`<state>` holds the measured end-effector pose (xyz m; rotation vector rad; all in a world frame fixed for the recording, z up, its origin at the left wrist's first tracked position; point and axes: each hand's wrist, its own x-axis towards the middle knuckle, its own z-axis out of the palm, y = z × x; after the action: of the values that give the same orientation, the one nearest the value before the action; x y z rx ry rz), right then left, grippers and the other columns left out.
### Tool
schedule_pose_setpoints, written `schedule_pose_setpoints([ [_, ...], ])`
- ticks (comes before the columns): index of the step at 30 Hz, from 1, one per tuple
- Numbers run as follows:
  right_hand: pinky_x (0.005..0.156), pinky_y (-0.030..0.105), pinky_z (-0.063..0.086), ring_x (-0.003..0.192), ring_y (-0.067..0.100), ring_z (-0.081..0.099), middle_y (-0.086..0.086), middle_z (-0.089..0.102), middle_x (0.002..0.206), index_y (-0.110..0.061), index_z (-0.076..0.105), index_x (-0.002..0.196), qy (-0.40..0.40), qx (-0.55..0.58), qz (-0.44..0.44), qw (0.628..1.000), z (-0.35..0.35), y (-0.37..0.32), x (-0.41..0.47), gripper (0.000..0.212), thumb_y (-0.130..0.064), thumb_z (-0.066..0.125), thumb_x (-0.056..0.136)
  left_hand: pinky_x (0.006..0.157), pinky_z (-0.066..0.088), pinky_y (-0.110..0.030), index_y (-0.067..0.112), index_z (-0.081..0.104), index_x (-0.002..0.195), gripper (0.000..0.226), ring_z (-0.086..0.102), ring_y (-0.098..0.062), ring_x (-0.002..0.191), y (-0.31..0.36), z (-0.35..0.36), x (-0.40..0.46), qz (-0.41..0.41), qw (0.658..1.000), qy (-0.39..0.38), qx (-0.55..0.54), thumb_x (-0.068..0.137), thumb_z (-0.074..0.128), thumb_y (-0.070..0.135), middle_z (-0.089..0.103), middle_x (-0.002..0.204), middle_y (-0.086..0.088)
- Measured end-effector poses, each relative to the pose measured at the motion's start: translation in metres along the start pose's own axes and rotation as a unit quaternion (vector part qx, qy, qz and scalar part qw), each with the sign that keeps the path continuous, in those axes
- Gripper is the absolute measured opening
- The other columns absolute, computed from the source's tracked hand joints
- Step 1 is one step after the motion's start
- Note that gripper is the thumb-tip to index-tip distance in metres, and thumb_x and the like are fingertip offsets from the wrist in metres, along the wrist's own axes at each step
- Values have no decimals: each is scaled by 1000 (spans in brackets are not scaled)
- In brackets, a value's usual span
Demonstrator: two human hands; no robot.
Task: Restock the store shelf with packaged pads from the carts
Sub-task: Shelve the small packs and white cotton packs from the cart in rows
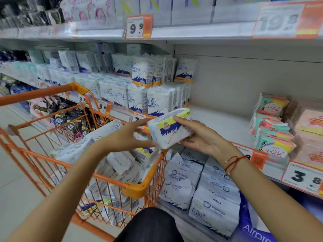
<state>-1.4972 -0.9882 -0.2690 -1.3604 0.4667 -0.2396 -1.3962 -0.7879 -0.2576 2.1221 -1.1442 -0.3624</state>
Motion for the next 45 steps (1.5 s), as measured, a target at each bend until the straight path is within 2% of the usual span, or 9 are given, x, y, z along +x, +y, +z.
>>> schedule_pose_setpoints([
  [4,77,32,59,99,19,69,7,73,104,-9,56,124,41,-13,-16,999,-1,5,3,67,-36,81,68,109,31,-42,27,39,142,76,29,-25,136,-26,-9,2,-144,851,-102,495,77,65,58,37,146,-1],
  [6,71,31,59,96,18,70,7,73,102,-9,53,125,58,-17,-24,998,0,7,4,73,-37,83,65,110,28,-42,25,39,142,81,27,-25,137,-35,6,6,-145,831,-146,516,76,55,70,31,148,-3],
  [11,65,30,58,95,16,68,4,70,108,-13,40,130,99,-51,-39,993,2,16,9,85,-41,83,64,105,32,-37,15,47,129,60,38,-23,130,-41,24,41,-67,835,2,546,85,58,54,44,139,-4],
  [16,58,24,55,91,16,67,5,73,103,-10,61,115,59,-15,3,998,-3,15,14,54,-37,78,72,111,31,-40,21,34,141,87,36,-23,132,-47,24,76,-28,819,-106,562,70,77,47,38,145,-1],
  [22,49,19,52,77,13,65,3,71,87,-14,65,89,2,77,33,996,-5,5,5,8,-20,68,84,110,31,-36,26,35,143,70,33,-21,134,-51,21,74,8,780,-100,617,82,66,41,33,147,0],
  [29,64,27,60,88,21,61,13,59,108,-4,61,93,38,200,-7,979,-22,-7,-6,13,0,65,82,103,38,-39,29,38,137,85,33,-23,130,-28,3,50,-20,883,-6,469,63,79,37,36,142,2],
  [34,79,38,57,96,26,63,15,59,115,-6,58,103,58,254,-58,964,-29,-24,-20,23,-2,66,82,75,47,-32,26,45,131,80,55,-26,101,10,-17,35,-24,958,83,272,60,84,26,54,121,-5],
  [40,100,34,48,101,23,59,7,61,94,-13,59,92,143,216,-111,960,-55,-37,-20,9,-8,63,86,73,40,-30,25,48,128,74,54,-27,105,52,-2,64,25,979,133,154,62,83,19,53,120,-7],
  [45,81,22,49,107,20,59,5,61,109,-12,59,117,273,92,-114,951,-99,-33,13,39,-25,71,82,84,46,-37,18,51,129,77,50,-32,111,60,32,122,35,983,173,46,59,82,7,50,121,-11],
])
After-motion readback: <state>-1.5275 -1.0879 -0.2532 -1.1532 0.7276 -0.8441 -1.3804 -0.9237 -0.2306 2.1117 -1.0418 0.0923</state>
